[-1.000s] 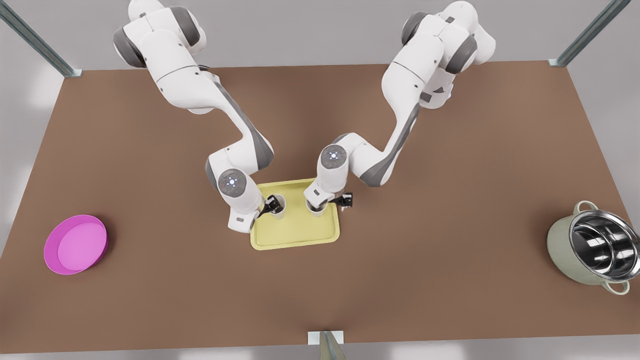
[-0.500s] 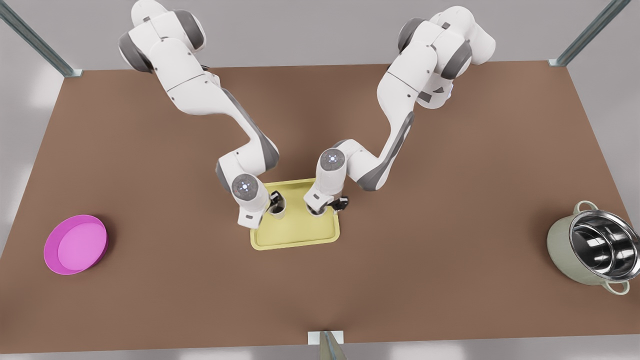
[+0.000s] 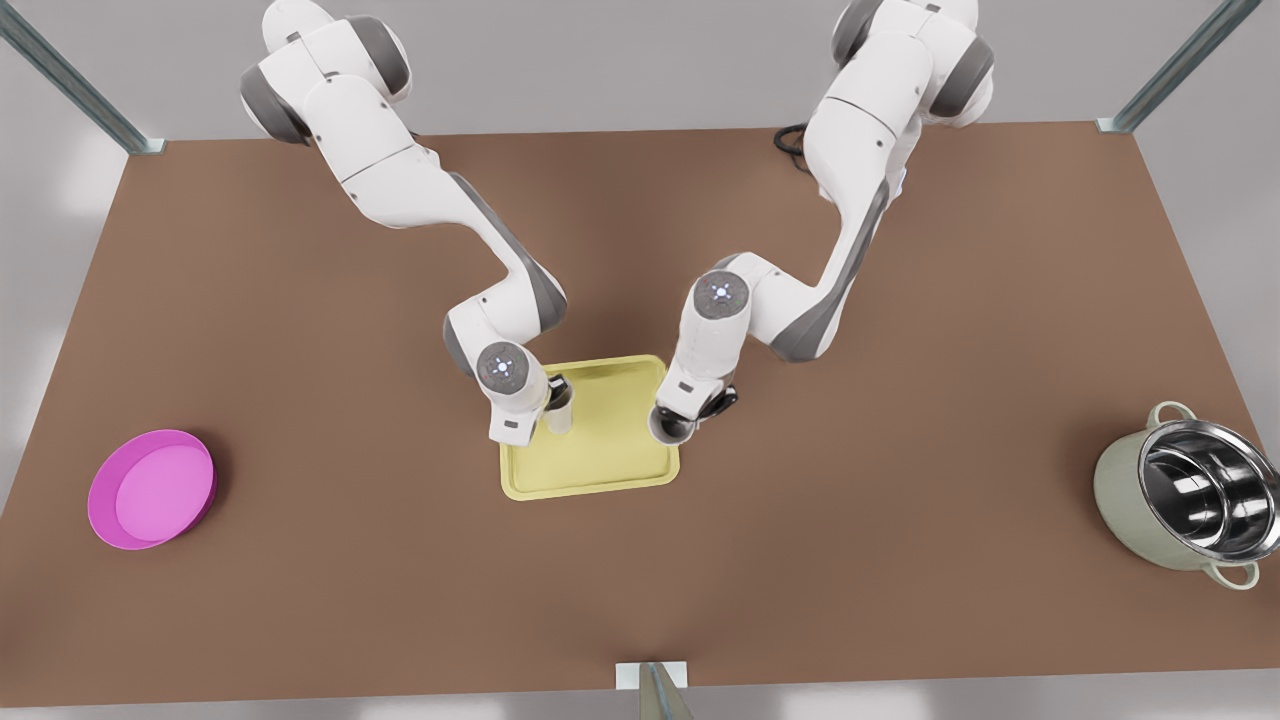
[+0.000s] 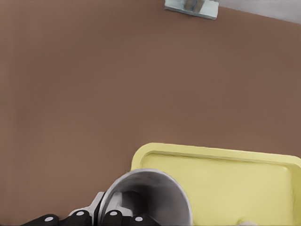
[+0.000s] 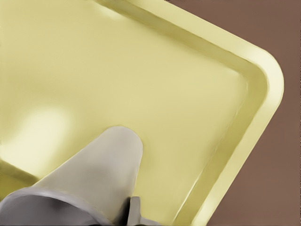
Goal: Use the left arm to pick up the white IKEA cup from the tray and place it on the middle-left position; use the right arm to pick up the white IKEA cup from the tray and place it on the middle-right position
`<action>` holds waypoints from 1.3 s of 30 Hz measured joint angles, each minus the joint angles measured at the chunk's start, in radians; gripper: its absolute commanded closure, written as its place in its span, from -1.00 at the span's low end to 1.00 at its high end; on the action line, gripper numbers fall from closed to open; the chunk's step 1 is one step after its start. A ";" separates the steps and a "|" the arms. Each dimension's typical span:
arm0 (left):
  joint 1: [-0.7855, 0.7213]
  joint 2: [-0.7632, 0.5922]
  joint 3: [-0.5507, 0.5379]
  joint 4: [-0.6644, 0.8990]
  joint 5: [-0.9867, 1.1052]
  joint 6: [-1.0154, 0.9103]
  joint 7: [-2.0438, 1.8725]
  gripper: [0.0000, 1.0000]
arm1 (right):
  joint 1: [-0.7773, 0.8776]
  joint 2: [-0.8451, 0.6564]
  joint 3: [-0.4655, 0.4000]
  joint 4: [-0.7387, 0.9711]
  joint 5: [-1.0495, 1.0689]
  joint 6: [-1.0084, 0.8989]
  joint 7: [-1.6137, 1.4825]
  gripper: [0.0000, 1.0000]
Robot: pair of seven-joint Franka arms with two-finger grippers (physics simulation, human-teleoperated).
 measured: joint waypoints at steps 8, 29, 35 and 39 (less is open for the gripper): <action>0.398 -0.101 0.003 -0.246 -0.099 0.101 0.226 0.69 | -0.166 -0.073 -0.008 0.167 0.015 -0.133 -0.043 0.87; 0.421 -0.068 0.005 -0.443 -0.138 0.592 0.650 -1.00 | -0.589 0.157 -0.023 0.240 0.004 -0.404 -0.400 0.86; 0.413 -0.126 -0.002 -0.494 -0.141 0.613 0.708 -1.00 | -0.569 0.157 -0.017 0.306 -0.005 -0.459 -0.452 -0.19; 0.401 -0.297 -0.020 -0.402 -0.163 0.355 0.728 -1.00 | -0.560 0.157 -0.017 0.314 -0.008 -0.483 -0.473 -0.19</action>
